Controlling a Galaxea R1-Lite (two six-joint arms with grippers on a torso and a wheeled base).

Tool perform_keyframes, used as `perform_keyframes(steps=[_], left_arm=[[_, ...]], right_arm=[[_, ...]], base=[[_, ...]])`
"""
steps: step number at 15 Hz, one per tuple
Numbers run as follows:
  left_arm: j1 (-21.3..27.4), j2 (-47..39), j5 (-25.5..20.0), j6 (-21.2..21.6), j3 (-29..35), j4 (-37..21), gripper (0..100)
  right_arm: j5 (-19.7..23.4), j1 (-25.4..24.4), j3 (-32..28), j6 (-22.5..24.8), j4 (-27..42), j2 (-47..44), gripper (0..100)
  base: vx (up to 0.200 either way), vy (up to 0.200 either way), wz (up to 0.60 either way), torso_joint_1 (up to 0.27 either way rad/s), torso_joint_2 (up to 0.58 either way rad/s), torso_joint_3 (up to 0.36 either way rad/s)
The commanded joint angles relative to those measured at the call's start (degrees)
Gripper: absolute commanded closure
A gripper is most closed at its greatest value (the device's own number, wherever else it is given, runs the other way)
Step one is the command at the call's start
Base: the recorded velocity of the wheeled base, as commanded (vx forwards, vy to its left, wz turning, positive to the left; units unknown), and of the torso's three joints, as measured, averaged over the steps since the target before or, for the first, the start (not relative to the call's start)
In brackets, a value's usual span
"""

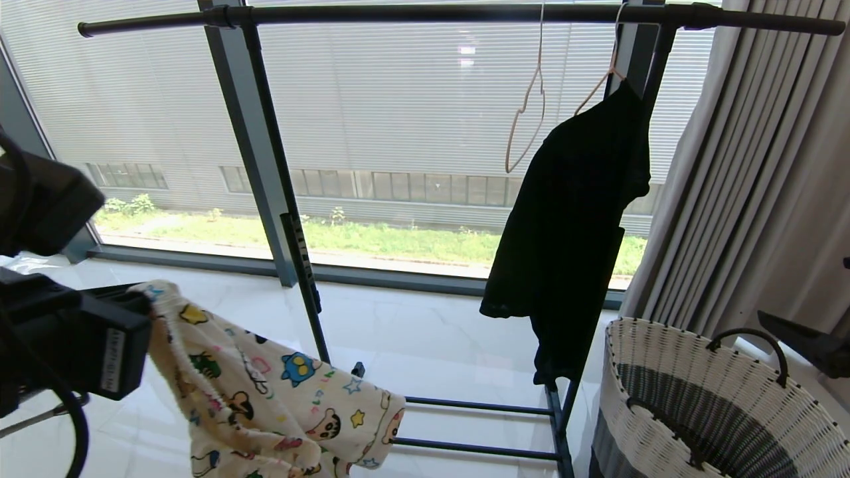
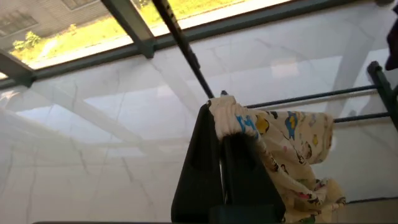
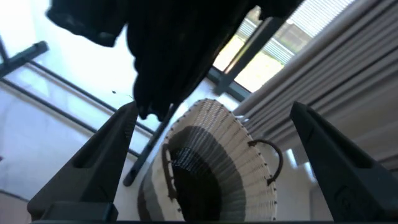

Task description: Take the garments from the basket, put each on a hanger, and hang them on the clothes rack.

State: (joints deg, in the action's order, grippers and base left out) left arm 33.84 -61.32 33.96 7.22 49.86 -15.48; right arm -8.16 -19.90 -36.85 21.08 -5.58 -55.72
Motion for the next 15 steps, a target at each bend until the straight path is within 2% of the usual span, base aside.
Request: perform_keyframes(steps=[1, 3, 7, 9, 12, 15], left_arm=[[-12.57, 11.4, -0.74, 0.61, -3.8, -2.27, 100], [-13.27, 14.56, -0.74, 0.78, -5.56, -2.8, 100], [-13.27, 14.47, -0.65, 0.87, -6.79, -3.33, 100], [-13.27, 15.0, -0.65, 0.78, -9.17, -2.97, 100], [-13.27, 17.2, -0.48, 0.69, -12.07, -2.8, 100], [-13.27, 17.11, -0.3, 0.69, -12.68, -2.8, 100]], right_arm=[[-0.02, 2.93, 4.51, 2.13, -2.24, -2.28, 0], [-0.02, 2.93, 4.33, 2.92, -3.47, -4.48, 0], [-0.37, 3.37, 3.89, 3.0, -8.13, -7.03, 0], [-0.55, 3.64, 2.22, 2.92, -8.13, -7.91, 0], [-0.55, 6.71, 1.96, 2.92, -8.13, -8.88, 0], [-0.55, 8.47, 1.52, 3.0, -8.13, -8.96, 0]], base=[[0.0, 0.0, 0.0, 0.0, 0.0, 0.0], [0.0, 0.0, 0.0, 0.0, 0.0, 0.0], [0.0, 0.0, 0.0, 0.02, -0.05, -0.035], [0.0, 0.0, 0.0, 0.124, -0.34, -0.222], [0.0, 0.0, 0.0, 0.16, -0.44, -0.274], [0.0, 0.0, 0.0, 0.189, -0.46, -0.274]])
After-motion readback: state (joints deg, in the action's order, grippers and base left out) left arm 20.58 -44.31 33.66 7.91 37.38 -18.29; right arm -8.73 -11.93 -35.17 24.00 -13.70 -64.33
